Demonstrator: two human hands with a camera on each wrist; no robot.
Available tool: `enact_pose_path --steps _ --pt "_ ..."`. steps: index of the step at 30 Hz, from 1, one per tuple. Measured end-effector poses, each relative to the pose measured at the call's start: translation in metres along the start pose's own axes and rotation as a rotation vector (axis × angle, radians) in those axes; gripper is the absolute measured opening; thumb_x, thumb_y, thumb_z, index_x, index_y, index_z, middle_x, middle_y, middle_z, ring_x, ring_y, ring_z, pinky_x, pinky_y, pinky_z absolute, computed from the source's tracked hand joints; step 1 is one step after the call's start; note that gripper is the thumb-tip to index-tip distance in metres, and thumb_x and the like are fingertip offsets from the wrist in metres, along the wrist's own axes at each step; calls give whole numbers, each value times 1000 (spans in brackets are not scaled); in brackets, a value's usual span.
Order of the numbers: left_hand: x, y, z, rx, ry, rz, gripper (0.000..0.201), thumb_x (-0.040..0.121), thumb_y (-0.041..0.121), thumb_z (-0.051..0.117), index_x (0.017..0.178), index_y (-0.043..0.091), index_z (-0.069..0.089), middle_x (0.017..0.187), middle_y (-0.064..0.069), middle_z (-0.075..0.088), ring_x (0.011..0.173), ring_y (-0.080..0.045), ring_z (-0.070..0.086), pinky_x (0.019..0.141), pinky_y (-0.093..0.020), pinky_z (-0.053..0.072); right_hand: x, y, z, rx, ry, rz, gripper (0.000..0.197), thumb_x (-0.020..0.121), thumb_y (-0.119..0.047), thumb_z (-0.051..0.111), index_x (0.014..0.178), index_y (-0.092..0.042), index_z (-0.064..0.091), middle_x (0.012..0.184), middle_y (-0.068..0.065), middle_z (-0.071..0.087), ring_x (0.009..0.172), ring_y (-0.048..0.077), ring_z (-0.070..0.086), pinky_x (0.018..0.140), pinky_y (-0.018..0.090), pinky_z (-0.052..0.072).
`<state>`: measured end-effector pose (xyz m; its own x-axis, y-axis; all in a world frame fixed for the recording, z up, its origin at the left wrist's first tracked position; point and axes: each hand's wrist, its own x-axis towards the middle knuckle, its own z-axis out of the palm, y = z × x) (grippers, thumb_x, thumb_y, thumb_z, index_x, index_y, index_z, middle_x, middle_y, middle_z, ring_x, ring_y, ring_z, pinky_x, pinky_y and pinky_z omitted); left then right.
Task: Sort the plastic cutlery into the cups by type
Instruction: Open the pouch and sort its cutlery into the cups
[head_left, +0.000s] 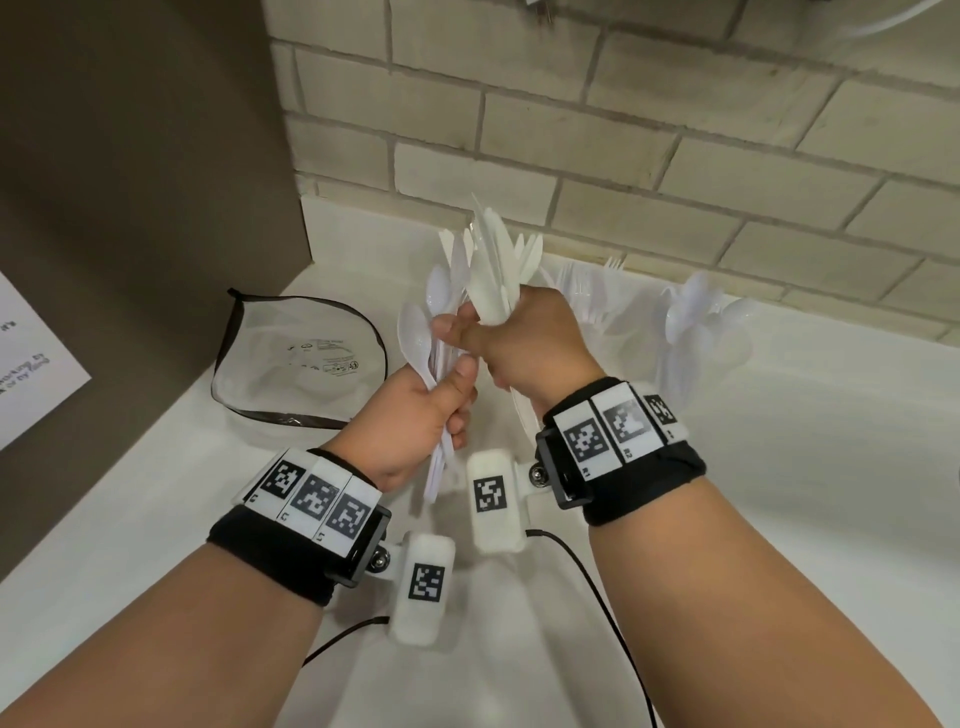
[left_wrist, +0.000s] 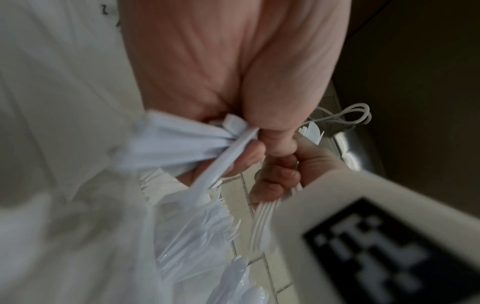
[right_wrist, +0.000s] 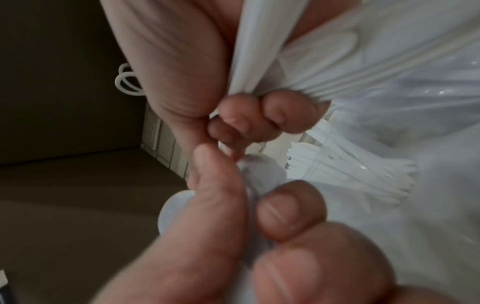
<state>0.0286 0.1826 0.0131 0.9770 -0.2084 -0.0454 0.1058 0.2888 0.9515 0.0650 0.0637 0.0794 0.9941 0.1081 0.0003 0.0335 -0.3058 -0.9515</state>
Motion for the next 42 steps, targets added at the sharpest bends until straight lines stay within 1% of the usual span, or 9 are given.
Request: enact_pose_path --steps 6,9,19,25,29,32,35,40,42 --pt "-2 2 -1 -131 4 -39 47 81 56 45 100 16 60 66 -1 44 52 -11 37 53 -25 36 -2 -2 0 134 -86 50 19 78 -16 78 82 -7 62 60 3 58 36 10 41 38 18 33" --pt "-1 5 0 -216 -23 -49 38 83 53 43 102 28 64 67 -3 45 52 -13 37 57 -30 33 -2 -1 -1 185 -93 88 22 78 -16 77 79 -8 57 53 2 51 37 15 36 38 21 32" --pt "1 4 -1 -124 126 -27 29 97 35 46 99 8 59 73 -7 57 57 -18 56 57 -30 48 1 3 0 173 -80 62 29 91 -23 63 103 2 57 73 9 57 37 15 40 41 24 37" --pt "-2 6 0 -189 139 -2 28 99 21 44 106 4 65 85 -15 70 77 -27 68 83 -46 54 1 7 -2 269 -112 109 20 94 -19 59 95 1 59 79 14 65 38 20 39 42 28 40" --pt "-1 5 -3 -127 193 10 26 99 22 44 110 12 66 75 -5 67 63 -16 63 65 -32 53 0 14 -3 227 -124 106 21 93 -17 59 100 3 58 87 12 71 38 18 40 42 25 37" --pt "0 2 -5 -43 242 20 23 100 20 45 101 18 67 79 -4 64 65 -15 58 71 -35 48 0 16 -6 199 -124 86 25 93 -16 59 105 6 56 88 13 73 38 17 40 42 25 37" --pt "4 1 -8 17 335 30 17 100 14 45 108 7 58 85 -3 62 79 -21 58 86 -40 46 3 7 -15 225 -65 31 16 95 -15 56 103 -1 55 85 11 75 38 17 38 41 25 36" --pt "8 3 -15 28 405 57 25 99 12 45 122 1 43 85 0 61 67 -14 59 74 -35 47 28 -26 -36 140 211 -216 12 95 -22 54 99 -12 61 63 -7 64 62 10 56 52 24 45" --pt "7 6 -14 35 394 55 14 99 12 44 105 6 55 84 0 61 67 -15 59 76 -37 45 42 -41 -39 117 268 -289 11 95 -25 54 99 -16 58 65 -7 61 65 7 61 60 24 53"
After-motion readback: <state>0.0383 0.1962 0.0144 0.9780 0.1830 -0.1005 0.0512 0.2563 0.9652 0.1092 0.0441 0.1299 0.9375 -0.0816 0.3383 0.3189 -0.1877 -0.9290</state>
